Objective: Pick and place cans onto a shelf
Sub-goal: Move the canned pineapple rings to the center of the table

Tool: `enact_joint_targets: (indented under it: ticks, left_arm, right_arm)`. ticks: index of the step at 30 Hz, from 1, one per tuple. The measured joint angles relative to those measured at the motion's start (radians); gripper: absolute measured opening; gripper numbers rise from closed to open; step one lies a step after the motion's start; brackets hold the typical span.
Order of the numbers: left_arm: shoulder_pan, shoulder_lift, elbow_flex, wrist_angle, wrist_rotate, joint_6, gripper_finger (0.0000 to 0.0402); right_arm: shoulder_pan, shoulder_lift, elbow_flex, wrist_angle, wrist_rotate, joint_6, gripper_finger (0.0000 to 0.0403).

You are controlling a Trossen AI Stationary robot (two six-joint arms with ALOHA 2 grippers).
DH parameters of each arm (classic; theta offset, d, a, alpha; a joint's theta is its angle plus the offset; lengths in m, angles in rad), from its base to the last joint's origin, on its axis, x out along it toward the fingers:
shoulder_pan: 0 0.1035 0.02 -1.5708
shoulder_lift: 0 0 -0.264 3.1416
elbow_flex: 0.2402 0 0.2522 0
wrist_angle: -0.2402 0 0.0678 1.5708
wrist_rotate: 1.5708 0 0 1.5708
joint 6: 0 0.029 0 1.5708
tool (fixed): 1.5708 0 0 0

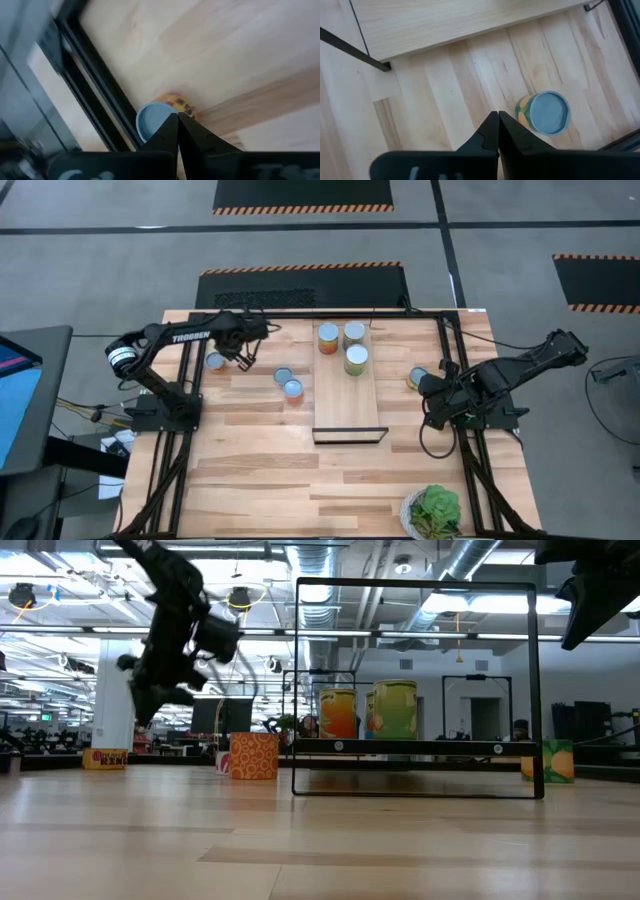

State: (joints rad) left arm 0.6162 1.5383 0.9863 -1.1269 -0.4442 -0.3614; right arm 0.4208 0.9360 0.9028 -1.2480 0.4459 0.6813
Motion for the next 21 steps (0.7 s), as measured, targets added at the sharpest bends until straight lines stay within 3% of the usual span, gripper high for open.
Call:
enact_joint_targets:
  ticks: [4,16,21]
  left_arm:
    - [0.058,0.0,-0.053,0.002,0.04,-0.011,0.0]
    - [0.06,0.0,-0.184,0.014,0.041,-0.072,0.0]
    - [0.048,0.001,-0.198,0.099,0.104,-0.067,0.0]
  right_arm:
    - [0.018,0.0,0.0,0.0,0.001,0.001,0.0024]
    - [0.058,0.0,0.0,0.0,0.002,0.026,0.0028]
    - [0.079,0.0,0.0,0.0,0.002,0.028,0.0028]
